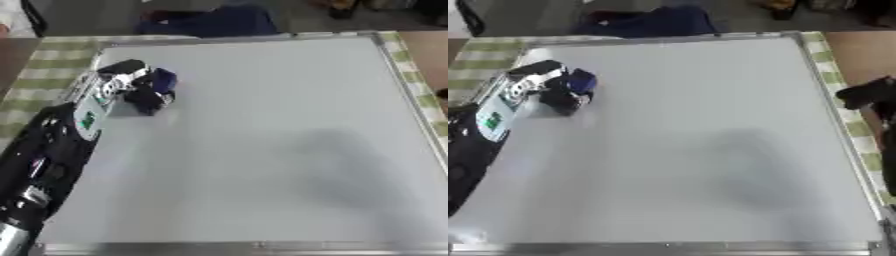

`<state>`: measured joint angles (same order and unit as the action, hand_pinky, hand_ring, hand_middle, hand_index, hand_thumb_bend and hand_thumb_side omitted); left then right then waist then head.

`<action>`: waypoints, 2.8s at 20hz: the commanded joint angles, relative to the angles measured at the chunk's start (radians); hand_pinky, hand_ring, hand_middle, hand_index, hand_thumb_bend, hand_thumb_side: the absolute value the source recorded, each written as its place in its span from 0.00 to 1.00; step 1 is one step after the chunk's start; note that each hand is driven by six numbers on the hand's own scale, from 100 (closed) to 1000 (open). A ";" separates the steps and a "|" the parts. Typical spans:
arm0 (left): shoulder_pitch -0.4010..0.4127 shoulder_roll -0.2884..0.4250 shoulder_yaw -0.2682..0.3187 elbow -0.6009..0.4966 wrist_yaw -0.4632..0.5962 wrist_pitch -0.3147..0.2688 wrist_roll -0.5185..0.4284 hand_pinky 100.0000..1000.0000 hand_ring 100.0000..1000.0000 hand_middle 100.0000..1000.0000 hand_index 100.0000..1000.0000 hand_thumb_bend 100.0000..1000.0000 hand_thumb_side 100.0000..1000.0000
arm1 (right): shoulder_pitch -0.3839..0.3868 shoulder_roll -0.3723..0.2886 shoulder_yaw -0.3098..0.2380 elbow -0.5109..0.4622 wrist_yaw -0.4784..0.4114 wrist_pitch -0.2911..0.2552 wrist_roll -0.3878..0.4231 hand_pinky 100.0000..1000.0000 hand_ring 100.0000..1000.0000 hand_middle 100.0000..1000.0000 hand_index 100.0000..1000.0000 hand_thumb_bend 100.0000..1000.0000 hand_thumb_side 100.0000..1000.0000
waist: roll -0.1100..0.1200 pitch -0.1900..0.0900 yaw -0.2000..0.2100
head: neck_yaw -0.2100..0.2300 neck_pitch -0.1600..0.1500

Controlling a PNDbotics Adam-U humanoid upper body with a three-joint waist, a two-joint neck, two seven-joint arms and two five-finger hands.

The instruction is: Wipe the whiteboard clean with a brush.

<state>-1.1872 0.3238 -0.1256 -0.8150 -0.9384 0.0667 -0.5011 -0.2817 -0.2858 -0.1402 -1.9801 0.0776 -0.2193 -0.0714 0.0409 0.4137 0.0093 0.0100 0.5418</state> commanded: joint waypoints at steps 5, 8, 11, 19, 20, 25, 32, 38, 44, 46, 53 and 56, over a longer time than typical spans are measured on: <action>-0.014 -0.021 -0.026 -0.013 0.022 -0.026 -0.041 0.35 0.54 0.30 0.27 0.10 0.54 | -0.010 -0.007 -0.003 -0.020 0.002 0.001 -0.001 0.69 0.58 0.42 0.43 0.00 0.96 | -0.004 -0.014 -0.003 | 0.006 -0.009; -0.014 -0.026 -0.040 -0.026 0.032 -0.037 -0.057 0.35 0.53 0.30 0.27 0.09 0.55 | -0.010 -0.007 -0.003 -0.020 0.002 0.003 -0.002 0.69 0.58 0.42 0.43 0.00 0.96 | -0.004 -0.015 -0.003 | 0.006 -0.008; -0.014 -0.031 -0.050 -0.037 0.041 -0.042 -0.069 0.35 0.53 0.29 0.27 0.09 0.55 | -0.011 -0.007 -0.003 -0.020 0.002 0.003 -0.002 0.69 0.58 0.42 0.43 0.00 0.96 | -0.004 -0.015 -0.003 | 0.006 -0.006; -0.015 -0.038 -0.053 -0.037 0.034 -0.040 -0.070 0.33 0.52 0.27 0.23 0.09 0.51 | -0.013 -0.006 -0.002 -0.020 0.000 0.003 -0.002 0.69 0.58 0.42 0.43 0.00 0.96 | -0.003 -0.014 -0.006 | 0.004 -0.006; -0.015 -0.038 -0.052 -0.034 0.030 -0.038 -0.068 0.33 0.52 0.27 0.23 0.09 0.51 | -0.014 -0.006 -0.002 -0.020 0.000 0.003 -0.001 0.69 0.58 0.42 0.43 0.00 0.96 | -0.003 -0.013 -0.006 | 0.004 -0.006; -0.016 -0.036 -0.037 -0.016 0.008 -0.023 -0.049 0.32 0.51 0.27 0.18 0.09 0.51 | -0.016 -0.006 -0.002 -0.020 -0.001 0.001 0.000 0.69 0.58 0.42 0.43 0.00 0.97 | -0.005 -0.008 -0.008 | 0.004 -0.010; -0.015 -0.022 -0.007 0.016 -0.049 0.002 0.007 0.33 0.52 0.27 0.17 0.08 0.49 | -0.017 -0.005 -0.002 -0.020 -0.012 0.003 0.004 0.69 0.58 0.42 0.43 0.00 0.97 | -0.008 -0.004 -0.006 | 0.001 -0.012; -0.013 -0.005 0.015 0.044 -0.082 0.025 0.048 0.33 0.52 0.27 0.18 0.07 0.49 | -0.015 -0.006 -0.003 -0.020 -0.013 0.003 0.005 0.69 0.58 0.42 0.43 0.00 0.97 | -0.009 -0.003 -0.003 | -0.001 -0.013; -0.013 0.013 0.036 0.067 -0.093 0.050 0.065 0.33 0.52 0.27 0.19 0.07 0.48 | -0.012 -0.005 -0.004 -0.020 -0.011 0.003 0.004 0.69 0.58 0.42 0.43 0.00 0.96 | -0.011 -0.004 0.001 | -0.002 -0.012; -0.012 0.020 0.045 0.074 -0.091 0.060 0.068 0.33 0.52 0.27 0.19 0.07 0.48 | -0.011 -0.005 -0.004 -0.020 -0.010 0.003 0.004 0.69 0.58 0.42 0.43 0.00 0.96 | -0.011 -0.005 0.001 | 0.000 -0.012; -0.010 0.045 0.073 0.104 -0.087 0.102 0.079 0.33 0.52 0.27 0.19 0.06 0.48 | -0.009 -0.005 -0.005 -0.020 -0.009 0.005 0.003 0.69 0.58 0.41 0.43 0.00 0.96 | -0.010 -0.008 0.004 | -0.001 -0.012; -0.014 0.051 0.080 0.111 -0.085 0.107 0.075 0.33 0.52 0.26 0.19 0.04 0.48 | -0.008 -0.004 -0.004 -0.020 -0.009 0.007 0.005 0.69 0.58 0.41 0.43 0.00 0.96 | -0.009 -0.009 0.005 | -0.002 -0.010</action>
<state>-1.2066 0.3440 -0.0511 -0.7354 -1.0137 0.1644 -0.4203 -0.2846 -0.2850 -0.1405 -1.9801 0.0686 -0.2141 -0.0668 0.0367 0.4219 0.0124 0.0075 0.5418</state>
